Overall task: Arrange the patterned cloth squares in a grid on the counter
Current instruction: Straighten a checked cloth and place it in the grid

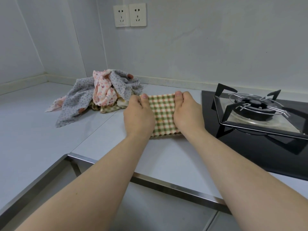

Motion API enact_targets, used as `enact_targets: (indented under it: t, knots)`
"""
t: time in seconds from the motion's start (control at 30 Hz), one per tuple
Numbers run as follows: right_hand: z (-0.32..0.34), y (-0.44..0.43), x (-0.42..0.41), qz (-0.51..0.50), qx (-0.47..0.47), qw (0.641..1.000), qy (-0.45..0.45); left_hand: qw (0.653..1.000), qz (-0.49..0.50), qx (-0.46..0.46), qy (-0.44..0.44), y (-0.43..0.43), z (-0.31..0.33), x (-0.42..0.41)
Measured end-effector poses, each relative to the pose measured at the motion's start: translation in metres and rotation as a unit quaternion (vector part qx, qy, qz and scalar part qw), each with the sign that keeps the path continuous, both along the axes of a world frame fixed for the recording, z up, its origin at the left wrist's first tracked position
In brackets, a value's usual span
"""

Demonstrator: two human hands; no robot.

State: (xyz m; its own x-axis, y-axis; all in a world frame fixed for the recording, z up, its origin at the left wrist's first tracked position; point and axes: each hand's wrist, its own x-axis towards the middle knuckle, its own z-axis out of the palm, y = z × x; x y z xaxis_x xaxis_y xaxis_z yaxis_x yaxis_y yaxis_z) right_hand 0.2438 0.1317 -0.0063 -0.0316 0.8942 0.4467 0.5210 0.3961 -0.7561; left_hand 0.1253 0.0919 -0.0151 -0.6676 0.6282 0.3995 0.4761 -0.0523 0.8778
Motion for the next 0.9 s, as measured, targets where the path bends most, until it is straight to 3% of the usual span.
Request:
enact_targets:
  t: [0.17, 0.27, 0.37, 0.47, 0.53, 0.7, 0.9]
  knots:
    - [-0.002, 0.009, 0.001, 0.002, -0.037, 0.999, -0.012, 0.999, -0.01, -0.018, -0.032, 0.011, -0.003, -0.005]
    - [0.002, 0.01, -0.002, 0.051, -0.13, 0.988, 0.058, 0.992, 0.002, -0.026, -0.122, 0.018, -0.003, -0.016]
    - [0.002, 0.011, -0.008, 0.107, -0.226, 0.957, 0.145, 0.974, 0.014, -0.006, -0.228, 0.025, -0.004, -0.032]
    - [0.007, 0.008, -0.004, 0.158, -0.291, 0.905, 0.268, 0.964, 0.022, 0.002, -0.265, 0.027, -0.006, -0.039]
    - [0.008, 0.009, 0.003, 0.203, -0.317, 0.876, 0.302, 0.959, 0.031, 0.003, -0.28, 0.027, -0.005, -0.04]
    - [0.006, 0.003, 0.013, 0.34, -0.302, 0.865, 0.213, 0.949, 0.038, -0.001, -0.314, 0.023, -0.001, -0.042]
    - [0.001, -0.001, 0.009, 0.343, -0.262, 0.887, 0.167, 0.953, 0.035, 0.004, -0.3, 0.016, 0.002, -0.038]
